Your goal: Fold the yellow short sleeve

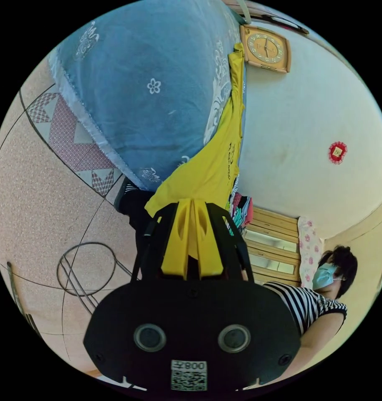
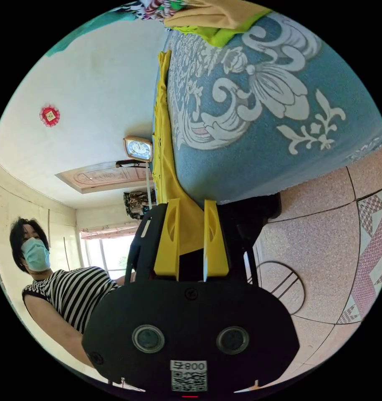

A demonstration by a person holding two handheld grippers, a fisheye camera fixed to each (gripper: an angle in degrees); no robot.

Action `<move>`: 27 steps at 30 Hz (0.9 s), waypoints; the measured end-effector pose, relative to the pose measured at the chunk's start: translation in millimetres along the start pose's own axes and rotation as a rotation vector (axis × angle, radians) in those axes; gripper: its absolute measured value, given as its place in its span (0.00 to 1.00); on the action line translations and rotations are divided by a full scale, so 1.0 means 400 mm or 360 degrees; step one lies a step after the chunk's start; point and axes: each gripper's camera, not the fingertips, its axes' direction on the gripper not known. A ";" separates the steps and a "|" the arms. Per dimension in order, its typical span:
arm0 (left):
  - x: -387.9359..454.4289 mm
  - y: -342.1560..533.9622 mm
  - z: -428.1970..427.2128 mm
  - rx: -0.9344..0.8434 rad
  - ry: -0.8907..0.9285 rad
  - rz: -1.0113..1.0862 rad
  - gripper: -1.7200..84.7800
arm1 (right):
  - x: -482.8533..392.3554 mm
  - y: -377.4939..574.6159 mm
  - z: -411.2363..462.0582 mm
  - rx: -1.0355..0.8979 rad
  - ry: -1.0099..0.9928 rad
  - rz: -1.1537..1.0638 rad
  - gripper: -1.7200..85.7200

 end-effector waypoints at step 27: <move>-0.298 -0.261 0.470 0.0309 -0.0372 0.0316 0.03 | -0.205 0.105 0.135 0.0117 0.0528 -0.0181 0.02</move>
